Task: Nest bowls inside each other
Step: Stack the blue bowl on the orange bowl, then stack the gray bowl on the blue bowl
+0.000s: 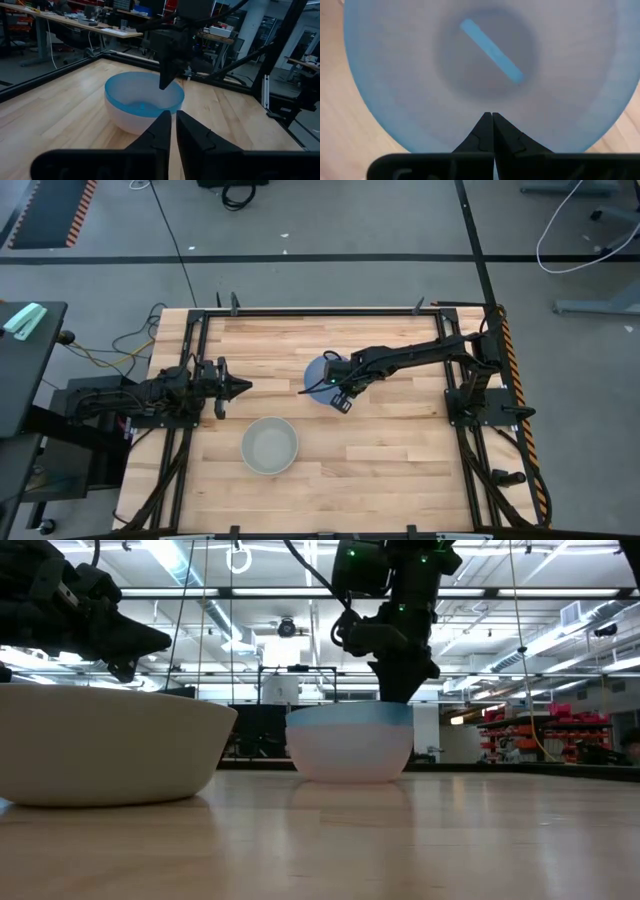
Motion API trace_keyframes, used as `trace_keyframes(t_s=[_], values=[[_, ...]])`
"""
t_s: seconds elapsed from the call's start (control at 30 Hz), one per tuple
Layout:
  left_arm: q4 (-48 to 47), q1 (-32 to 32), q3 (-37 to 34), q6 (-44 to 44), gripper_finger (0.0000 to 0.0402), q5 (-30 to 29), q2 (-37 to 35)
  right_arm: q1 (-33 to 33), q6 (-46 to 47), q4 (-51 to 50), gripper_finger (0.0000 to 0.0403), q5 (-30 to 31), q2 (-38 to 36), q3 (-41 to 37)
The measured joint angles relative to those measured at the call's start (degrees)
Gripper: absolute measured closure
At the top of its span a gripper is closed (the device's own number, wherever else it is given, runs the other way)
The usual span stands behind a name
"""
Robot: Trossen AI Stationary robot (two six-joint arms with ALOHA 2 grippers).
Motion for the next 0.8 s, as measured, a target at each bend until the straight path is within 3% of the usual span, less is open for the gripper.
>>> trace_keyframes(t_s=[0.33,0.6,0.8], values=[[-0.2,0.0,0.0,-0.1,0.0373,0.2,0.0,-1.2,-2.3,1.2,0.0399,1.7,-1.4,0.0],[0.1,0.0,0.1,-6.7,0.0361,6.5,0.5,-2.5,-3.0,1.9,0.0392,6.4,-9.2,0.1],[-12.8,-0.2,5.8,-12.0,0.0365,8.0,6.1,-1.9,1.4,0.5,0.0388,6.4,-14.2,0.1]])
